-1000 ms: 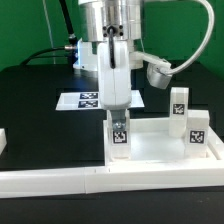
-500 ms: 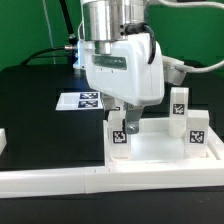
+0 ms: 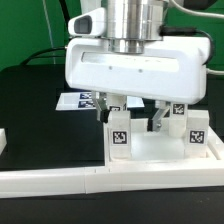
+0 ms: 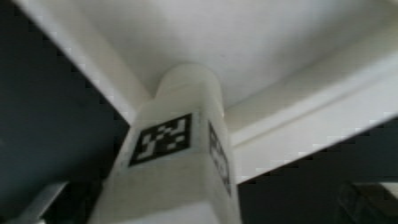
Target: Assemble square table
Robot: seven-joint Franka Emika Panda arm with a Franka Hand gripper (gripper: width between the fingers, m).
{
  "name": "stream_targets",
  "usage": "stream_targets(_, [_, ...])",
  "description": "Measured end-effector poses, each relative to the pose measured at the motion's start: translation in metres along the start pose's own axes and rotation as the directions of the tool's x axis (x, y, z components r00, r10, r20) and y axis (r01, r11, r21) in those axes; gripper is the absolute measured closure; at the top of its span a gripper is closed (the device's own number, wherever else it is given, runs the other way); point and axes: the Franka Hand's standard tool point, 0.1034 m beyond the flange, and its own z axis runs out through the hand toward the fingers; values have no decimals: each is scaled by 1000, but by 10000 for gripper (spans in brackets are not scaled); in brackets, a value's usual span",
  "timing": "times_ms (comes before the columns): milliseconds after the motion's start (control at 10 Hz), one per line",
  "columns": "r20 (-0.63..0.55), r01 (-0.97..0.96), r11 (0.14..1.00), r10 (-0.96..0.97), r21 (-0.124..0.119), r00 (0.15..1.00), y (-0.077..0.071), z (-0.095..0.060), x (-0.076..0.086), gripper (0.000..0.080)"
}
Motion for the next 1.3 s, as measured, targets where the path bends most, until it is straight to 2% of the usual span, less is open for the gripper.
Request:
stream_targets(100, [1, 29, 1000, -29, 3, 1000, -4, -1, -3, 150])
stream_targets(300, [2, 34, 999, -34, 1, 999, 0, 0, -2, 150])
stream_targets(400, [2, 33, 999, -33, 0, 999, 0, 0, -2, 243])
stream_targets(500, [3, 0, 1000, 0, 0, 1000, 0, 0, -2, 243])
stream_targets(600, [4, -103, 995, 103, 0, 995, 0, 1, -2, 442])
stream_targets(700, [5, -178, 984, 178, -4, 984, 2, 2, -2, 508])
stream_targets(1000, [5, -345, 939, 345, -7, 939, 4, 2, -2, 508])
stream_targets(1100, [15, -501, 865, 501, -17, 865, 4, 2, -2, 508])
stream_targets(1300, [57, -778, 628, 777, -15, 627, 8, 3, -3, 508])
